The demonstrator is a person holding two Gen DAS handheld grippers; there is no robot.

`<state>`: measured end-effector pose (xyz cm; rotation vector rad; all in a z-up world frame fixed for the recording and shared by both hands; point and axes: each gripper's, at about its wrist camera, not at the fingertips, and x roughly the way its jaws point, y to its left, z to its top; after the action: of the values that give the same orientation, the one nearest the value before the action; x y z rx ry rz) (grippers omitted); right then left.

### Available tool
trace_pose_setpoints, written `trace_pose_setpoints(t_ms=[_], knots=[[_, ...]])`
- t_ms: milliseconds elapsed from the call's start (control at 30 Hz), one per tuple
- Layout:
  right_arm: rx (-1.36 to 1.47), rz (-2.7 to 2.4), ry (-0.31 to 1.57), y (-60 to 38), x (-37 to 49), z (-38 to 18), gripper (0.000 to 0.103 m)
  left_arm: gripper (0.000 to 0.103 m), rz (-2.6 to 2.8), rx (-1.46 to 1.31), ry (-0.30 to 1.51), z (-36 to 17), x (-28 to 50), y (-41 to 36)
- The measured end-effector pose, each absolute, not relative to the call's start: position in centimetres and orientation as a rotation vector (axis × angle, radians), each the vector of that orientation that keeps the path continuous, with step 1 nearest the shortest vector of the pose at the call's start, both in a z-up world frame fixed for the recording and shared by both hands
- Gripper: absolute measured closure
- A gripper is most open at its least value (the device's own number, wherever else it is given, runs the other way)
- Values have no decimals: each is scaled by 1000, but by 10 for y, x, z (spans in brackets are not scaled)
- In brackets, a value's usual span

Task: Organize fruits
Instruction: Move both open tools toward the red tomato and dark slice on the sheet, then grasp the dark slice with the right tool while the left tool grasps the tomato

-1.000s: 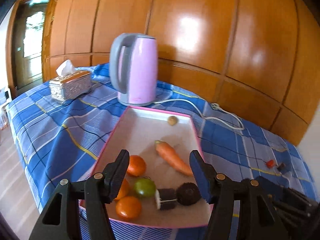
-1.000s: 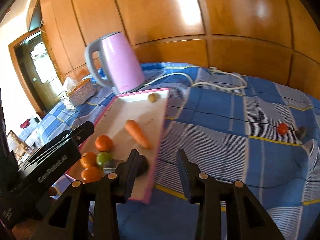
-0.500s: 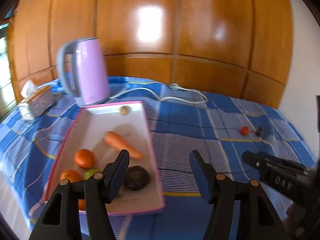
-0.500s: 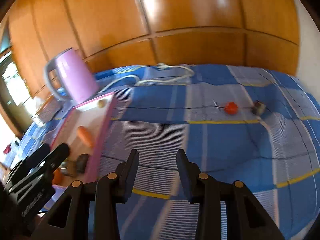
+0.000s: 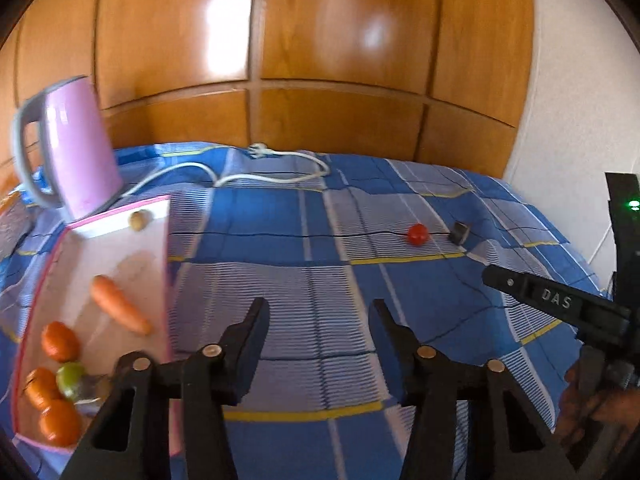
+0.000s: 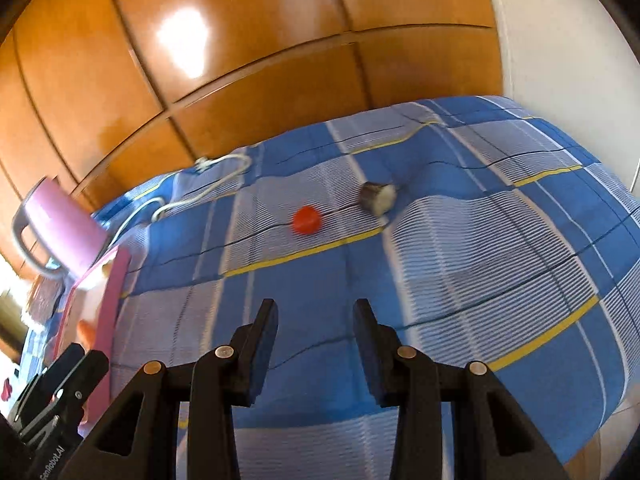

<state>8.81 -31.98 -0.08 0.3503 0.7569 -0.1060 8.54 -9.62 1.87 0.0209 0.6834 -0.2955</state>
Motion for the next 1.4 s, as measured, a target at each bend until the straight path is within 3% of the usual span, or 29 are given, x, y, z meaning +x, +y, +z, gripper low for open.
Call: trace_pose_setpoints(t_ms=[1267, 1400], knots=[[218, -95, 833, -376, 208, -36, 64, 54, -413, -36, 848, -22, 206, -216], [205, -82, 824, -375, 205, -35, 69, 54, -428, -34, 851, -26, 212, -224]])
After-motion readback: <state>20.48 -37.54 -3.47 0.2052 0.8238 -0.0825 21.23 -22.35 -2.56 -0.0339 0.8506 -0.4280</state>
